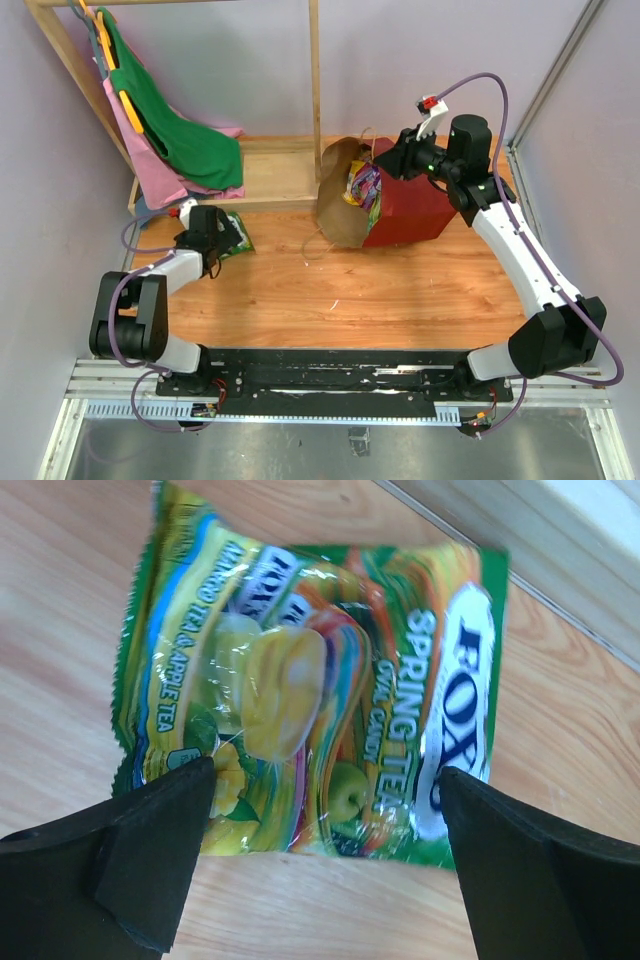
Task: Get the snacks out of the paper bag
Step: Place the snack at the center of the board.
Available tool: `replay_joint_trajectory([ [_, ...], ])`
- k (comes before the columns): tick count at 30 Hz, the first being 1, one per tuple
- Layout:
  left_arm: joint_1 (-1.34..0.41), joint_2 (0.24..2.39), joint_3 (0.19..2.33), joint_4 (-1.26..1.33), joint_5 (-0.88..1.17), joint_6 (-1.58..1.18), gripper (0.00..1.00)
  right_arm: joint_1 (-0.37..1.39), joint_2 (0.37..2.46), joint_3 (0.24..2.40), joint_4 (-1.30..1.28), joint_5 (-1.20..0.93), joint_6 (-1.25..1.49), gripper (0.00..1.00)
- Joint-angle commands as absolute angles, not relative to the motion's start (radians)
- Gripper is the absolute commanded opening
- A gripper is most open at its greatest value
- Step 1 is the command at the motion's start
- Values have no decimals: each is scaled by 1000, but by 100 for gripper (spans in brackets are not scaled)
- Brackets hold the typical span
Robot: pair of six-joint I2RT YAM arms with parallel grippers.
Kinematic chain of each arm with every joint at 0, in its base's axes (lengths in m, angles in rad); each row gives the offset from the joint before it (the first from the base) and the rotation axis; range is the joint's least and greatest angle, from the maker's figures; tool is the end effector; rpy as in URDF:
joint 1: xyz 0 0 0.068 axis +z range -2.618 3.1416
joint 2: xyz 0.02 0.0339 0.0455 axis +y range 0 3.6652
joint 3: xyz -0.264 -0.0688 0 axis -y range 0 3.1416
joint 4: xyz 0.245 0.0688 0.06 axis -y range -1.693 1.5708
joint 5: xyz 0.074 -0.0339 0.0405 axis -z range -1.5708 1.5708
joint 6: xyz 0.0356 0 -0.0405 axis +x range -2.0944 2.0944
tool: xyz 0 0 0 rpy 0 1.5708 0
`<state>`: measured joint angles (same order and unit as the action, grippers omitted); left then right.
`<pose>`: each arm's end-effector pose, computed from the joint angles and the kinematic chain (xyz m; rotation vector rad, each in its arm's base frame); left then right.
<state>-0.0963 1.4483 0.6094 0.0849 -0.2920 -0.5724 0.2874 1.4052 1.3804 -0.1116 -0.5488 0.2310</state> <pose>0.2746 -0.0162 0.1594 -0.6790 2.1826 -0.0071 0.3076 0.1103 0.4136 -0.4680 1.6980 0.8478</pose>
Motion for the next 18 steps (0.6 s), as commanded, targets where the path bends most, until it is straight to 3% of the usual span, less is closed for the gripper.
replay_joint_trajectory([
  [1,-26,1467,647,-80,-340,-581,100,296,1384,1384,-112,-540,218,30],
  [14,-6,1454,745,-179,-542,-464,100,296,1379,1382,-116,-536,216,30],
  [18,1,1424,741,-128,-480,-433,100,296,1381,1386,-123,-532,208,30],
])
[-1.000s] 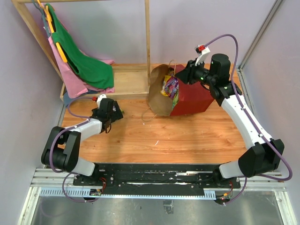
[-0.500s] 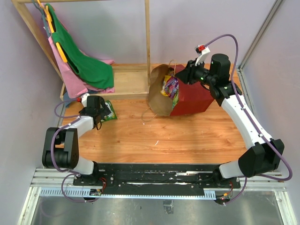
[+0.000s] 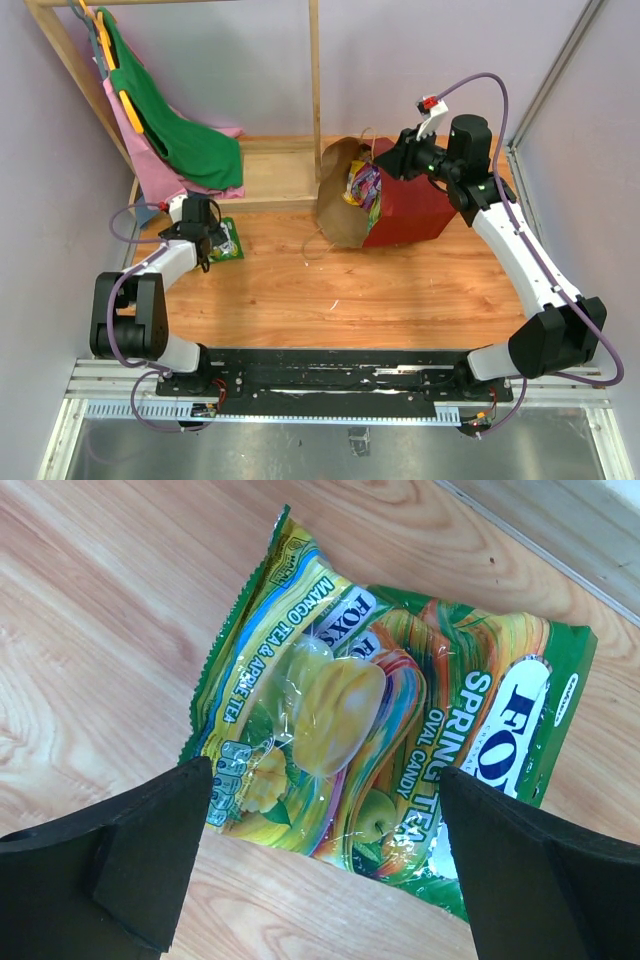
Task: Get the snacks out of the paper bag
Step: Place the snack at the center of the board.
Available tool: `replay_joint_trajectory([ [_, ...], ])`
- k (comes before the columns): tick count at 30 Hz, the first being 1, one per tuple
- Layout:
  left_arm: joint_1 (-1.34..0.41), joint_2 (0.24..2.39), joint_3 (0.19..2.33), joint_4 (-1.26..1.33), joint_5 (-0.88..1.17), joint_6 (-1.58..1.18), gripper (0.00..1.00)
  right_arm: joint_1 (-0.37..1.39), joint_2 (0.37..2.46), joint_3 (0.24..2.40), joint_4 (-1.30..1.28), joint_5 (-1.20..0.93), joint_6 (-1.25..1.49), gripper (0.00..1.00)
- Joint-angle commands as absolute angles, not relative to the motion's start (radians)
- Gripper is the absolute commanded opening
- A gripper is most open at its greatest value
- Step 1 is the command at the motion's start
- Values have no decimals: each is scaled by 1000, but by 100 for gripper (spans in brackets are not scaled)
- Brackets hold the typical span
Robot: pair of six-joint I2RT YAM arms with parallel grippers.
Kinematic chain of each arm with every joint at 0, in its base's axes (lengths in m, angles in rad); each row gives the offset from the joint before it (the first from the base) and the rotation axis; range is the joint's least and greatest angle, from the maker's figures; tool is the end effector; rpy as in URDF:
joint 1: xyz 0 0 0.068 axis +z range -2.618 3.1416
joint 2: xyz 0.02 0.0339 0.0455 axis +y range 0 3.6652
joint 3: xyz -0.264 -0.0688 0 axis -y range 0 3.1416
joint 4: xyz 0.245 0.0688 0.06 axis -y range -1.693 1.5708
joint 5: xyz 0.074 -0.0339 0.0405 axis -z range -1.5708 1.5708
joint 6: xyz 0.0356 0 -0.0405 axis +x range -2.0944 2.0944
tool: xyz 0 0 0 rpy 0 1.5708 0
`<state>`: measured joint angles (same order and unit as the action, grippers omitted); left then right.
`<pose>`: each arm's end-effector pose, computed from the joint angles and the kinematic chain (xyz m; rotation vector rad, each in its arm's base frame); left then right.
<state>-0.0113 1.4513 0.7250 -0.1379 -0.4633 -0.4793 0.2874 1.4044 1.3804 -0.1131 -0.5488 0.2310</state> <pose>0.2804 0.0127 0.1773 -0.7384 2.2223 0.3249 0.3074 0.1102 0.4137 -0.4679 1.6987 0.8479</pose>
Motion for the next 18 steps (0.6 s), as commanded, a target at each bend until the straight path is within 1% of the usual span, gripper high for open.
replay_joint_trajectory([
  [1,3,1421,741,-114,-473,-420,100,297,1381,1387,-124,-530,206,30],
  [4,10,1430,751,-81,-486,-350,100,296,1378,1387,-127,-526,203,30],
  [9,40,1500,824,-108,-518,-255,100,297,1376,1388,-129,-525,202,30],
  [14,71,1534,926,-173,-638,-225,100,296,1378,1387,-129,-525,200,30],
  [16,70,1513,970,-201,-591,-223,100,297,1381,1389,-128,-530,205,30],
  [18,71,1473,991,-216,-452,-212,100,296,1386,1390,-125,-533,206,30],
])
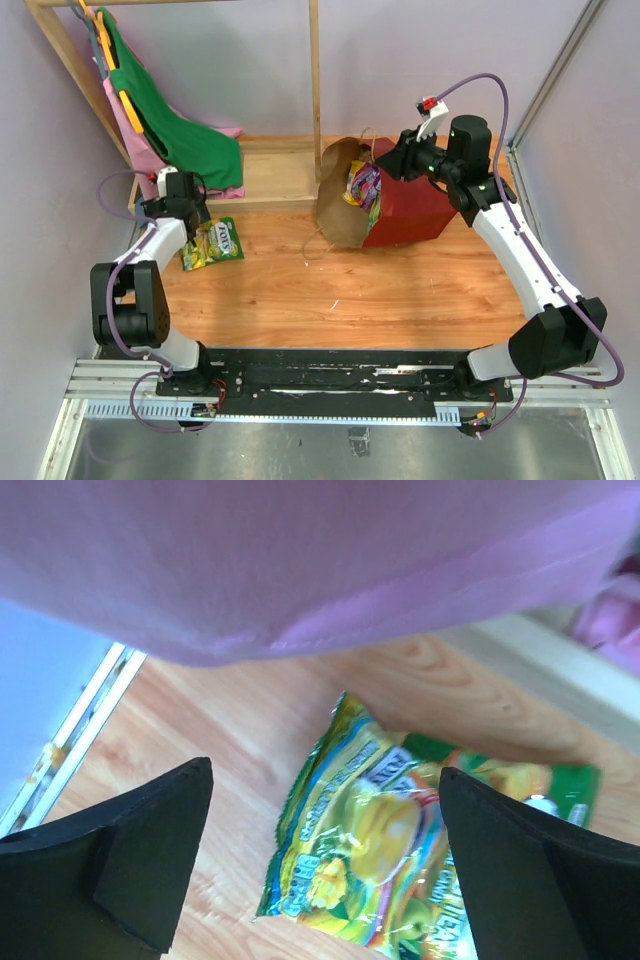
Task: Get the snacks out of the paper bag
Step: Place the snack at the center of the board.
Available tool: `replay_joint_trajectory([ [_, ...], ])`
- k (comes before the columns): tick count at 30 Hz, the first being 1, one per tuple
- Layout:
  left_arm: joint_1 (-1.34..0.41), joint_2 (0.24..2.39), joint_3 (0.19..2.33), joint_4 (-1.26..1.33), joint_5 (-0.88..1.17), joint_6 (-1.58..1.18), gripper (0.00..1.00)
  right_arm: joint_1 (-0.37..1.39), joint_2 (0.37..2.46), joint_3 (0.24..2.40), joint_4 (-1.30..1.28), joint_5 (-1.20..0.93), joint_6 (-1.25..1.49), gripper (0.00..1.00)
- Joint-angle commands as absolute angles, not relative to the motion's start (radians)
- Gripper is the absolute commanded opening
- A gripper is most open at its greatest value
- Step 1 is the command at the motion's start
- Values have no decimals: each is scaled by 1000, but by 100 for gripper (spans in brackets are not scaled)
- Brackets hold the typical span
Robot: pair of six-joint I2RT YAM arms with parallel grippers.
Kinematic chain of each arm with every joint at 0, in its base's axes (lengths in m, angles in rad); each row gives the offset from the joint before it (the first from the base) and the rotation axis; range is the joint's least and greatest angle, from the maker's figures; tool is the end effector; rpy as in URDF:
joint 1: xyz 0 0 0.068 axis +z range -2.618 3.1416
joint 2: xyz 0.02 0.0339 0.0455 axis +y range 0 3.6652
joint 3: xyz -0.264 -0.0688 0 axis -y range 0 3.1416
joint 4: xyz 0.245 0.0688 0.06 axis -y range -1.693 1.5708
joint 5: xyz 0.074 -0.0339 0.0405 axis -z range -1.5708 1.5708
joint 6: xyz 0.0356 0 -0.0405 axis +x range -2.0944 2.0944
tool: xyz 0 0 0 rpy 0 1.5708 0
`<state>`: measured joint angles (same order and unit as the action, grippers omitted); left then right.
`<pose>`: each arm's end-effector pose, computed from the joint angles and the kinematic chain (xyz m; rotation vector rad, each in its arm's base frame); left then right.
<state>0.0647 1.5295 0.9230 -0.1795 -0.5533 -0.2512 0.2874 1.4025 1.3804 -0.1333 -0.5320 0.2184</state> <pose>0.3164 0.0392 0.2131 -0.6176 2.1895 0.5516 0.3070 0.1096 0.4121 -0.4627 1.7151 0.8267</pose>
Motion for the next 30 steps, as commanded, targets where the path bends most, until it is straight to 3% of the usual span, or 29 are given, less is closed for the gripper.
replay_joint_trajectory([
  [1,71,1452,996,-224,-370,-207,100,297,1388,1389,-125,-533,207,30],
  [5,14,1334,947,-204,-129,-237,100,296,1391,1391,-123,-533,210,30],
  [9,-127,1268,871,-184,-107,-289,100,296,1395,1390,-118,-537,217,30],
  [16,-163,1272,671,19,24,-427,70,296,1384,1383,-106,-548,227,30],
  [30,-8,1421,551,220,72,-500,70,296,1378,1385,-120,-534,207,30],
])
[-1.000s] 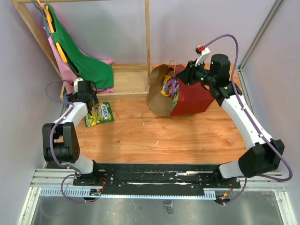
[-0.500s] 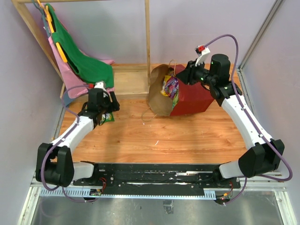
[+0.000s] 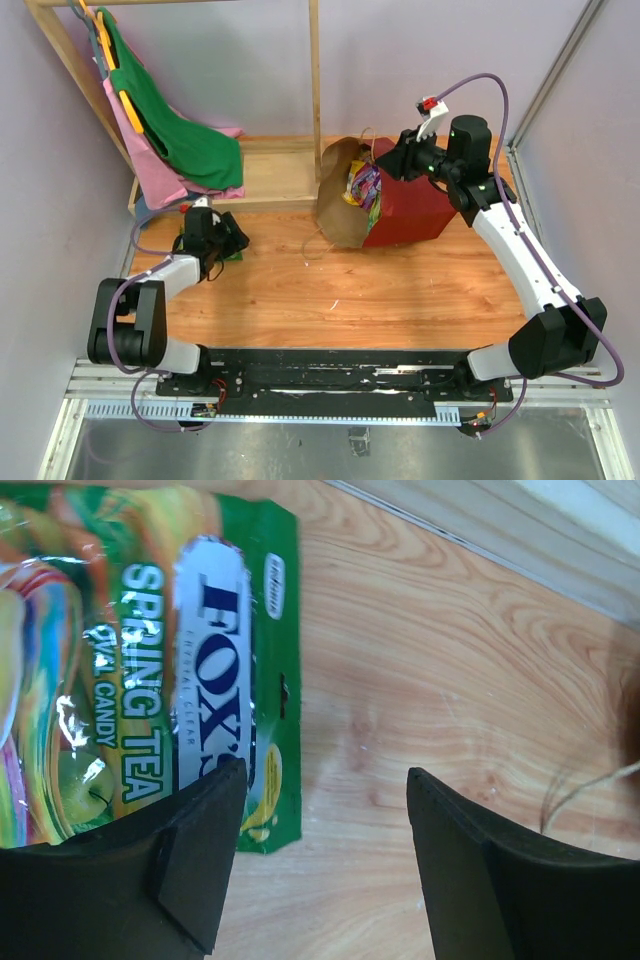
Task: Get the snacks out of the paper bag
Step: Place the snack at the center of the board.
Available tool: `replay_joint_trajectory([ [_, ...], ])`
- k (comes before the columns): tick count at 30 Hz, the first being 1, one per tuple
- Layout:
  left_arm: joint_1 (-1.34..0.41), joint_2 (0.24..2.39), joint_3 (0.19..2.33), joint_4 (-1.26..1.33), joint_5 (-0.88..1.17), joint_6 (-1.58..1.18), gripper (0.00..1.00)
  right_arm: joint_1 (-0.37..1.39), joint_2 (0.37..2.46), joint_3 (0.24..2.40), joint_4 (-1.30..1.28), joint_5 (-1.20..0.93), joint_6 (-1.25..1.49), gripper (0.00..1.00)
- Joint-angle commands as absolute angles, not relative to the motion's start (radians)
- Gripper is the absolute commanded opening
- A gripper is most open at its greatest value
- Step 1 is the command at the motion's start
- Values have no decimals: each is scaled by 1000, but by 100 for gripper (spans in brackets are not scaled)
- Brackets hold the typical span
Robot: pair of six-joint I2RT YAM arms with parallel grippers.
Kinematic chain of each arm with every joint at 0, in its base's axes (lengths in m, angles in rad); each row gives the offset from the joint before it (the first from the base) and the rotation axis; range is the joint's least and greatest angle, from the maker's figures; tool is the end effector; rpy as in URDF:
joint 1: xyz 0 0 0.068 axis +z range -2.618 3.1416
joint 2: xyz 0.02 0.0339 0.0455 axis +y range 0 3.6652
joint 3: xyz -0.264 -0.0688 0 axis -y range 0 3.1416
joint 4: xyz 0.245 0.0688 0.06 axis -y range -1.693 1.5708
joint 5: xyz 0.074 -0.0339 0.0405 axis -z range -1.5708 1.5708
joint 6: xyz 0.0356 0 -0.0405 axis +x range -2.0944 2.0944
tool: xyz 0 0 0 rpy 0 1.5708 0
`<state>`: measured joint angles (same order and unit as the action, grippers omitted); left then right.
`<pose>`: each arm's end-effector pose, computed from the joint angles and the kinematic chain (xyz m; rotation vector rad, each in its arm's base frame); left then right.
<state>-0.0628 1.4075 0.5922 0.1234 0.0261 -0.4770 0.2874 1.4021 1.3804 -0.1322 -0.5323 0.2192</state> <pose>0.2725 -0.0181 0.1669 -0.4555 2.2361 -0.3147 0.3069 0.1096 0.4124 -0.4625 1.7138 0.8274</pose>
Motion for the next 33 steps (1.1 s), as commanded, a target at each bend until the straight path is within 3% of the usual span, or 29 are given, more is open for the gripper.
replay_joint_trajectory([
  [1,7,1426,543,225,82,-499,70,297,1380,1386,-120,-534,207,30],
  [12,133,1502,532,235,155,-514,71,297,1383,1387,-117,-540,214,30],
  [22,212,1463,551,169,78,-511,74,296,1383,1388,-119,-536,209,30],
  [33,223,1446,599,160,149,-497,77,296,1383,1386,-117,-543,216,30],
])
